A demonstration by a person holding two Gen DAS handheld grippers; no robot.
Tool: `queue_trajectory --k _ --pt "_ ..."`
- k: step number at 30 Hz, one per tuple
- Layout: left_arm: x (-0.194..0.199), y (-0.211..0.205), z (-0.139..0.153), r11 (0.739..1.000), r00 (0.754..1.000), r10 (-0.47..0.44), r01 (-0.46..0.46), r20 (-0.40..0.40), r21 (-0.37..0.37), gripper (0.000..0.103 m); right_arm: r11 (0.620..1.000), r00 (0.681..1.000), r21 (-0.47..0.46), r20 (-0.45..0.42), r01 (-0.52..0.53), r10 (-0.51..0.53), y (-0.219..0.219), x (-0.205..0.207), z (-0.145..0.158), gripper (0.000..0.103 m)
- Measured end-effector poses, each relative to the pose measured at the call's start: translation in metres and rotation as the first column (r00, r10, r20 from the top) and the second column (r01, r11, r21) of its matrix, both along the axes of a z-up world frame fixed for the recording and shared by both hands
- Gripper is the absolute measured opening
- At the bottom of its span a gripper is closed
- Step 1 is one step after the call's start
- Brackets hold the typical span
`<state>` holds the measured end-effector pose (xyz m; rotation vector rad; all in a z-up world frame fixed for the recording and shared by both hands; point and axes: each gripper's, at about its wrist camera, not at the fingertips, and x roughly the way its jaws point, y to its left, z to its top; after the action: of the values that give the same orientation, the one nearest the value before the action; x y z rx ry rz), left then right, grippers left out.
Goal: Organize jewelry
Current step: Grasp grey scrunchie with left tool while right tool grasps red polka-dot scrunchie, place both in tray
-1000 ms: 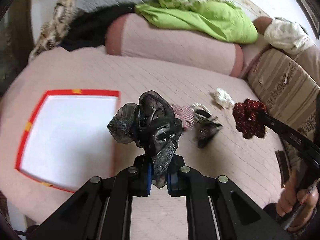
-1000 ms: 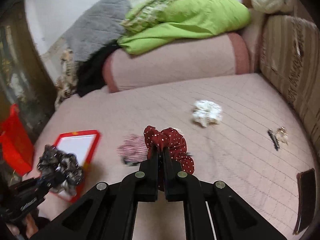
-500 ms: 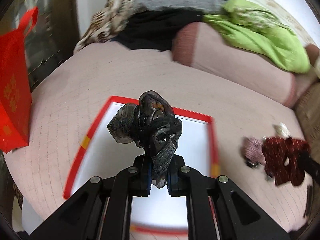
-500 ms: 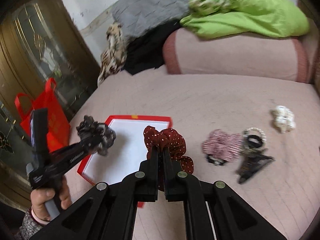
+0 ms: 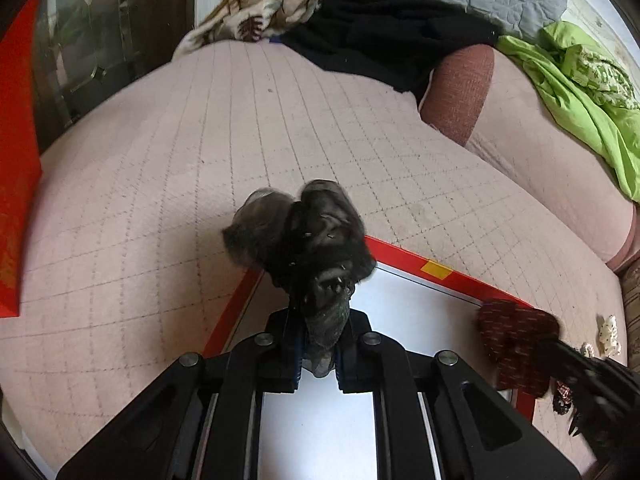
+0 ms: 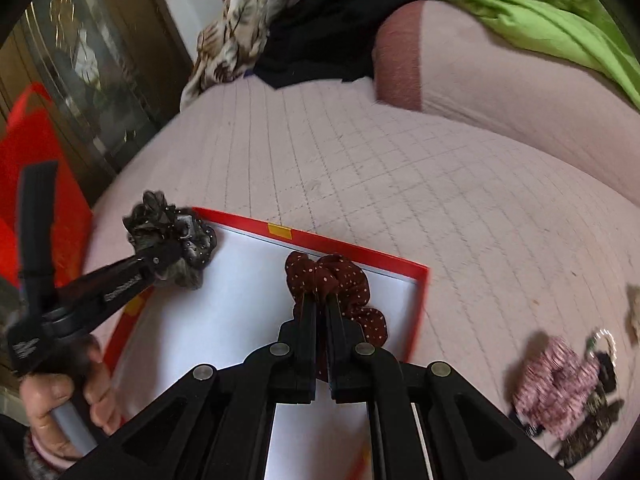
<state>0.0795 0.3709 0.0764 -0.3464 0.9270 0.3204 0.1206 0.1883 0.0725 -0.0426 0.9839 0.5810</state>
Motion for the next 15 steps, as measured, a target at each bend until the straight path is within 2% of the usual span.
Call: queue_trajectory --k 3,5,7,9,11,15 --pt "0.004 -0.001 -0.002 1.0 1.0 0.0 0.0 0.001 0.002 0.018 1.0 1.0 -0.016 -0.009 -0.007 0.007 0.012 0.008 -0.012 0.006" --pt "0.004 -0.001 -0.001 1.0 1.0 0.002 -0.002 0.012 -0.016 0.027 1.0 1.0 -0.012 -0.018 -0.001 0.001 0.013 0.01 -0.015 0.016" --pt "0.003 0.001 0.0 0.999 1.0 0.002 -0.001 0.025 -0.036 0.037 1.0 1.0 0.003 -0.029 0.0 0.0 0.012 0.011 -0.016 0.048" --pt "-0.001 0.001 0.004 0.999 0.999 0.004 -0.002 0.052 -0.043 0.042 1.0 1.0 0.023 -0.013 0.01 -0.01 0.006 0.007 -0.011 0.062" --pt "-0.005 0.0 0.008 0.999 0.997 0.005 -0.001 0.072 -0.046 0.049 1.0 1.0 0.027 0.003 0.015 -0.015 0.003 0.003 -0.004 0.062" --pt "-0.015 -0.003 0.016 0.998 0.994 0.014 -0.008 0.109 -0.059 0.049 0.998 1.0 0.056 0.011 0.024 -0.025 -0.014 -0.012 0.012 0.062"
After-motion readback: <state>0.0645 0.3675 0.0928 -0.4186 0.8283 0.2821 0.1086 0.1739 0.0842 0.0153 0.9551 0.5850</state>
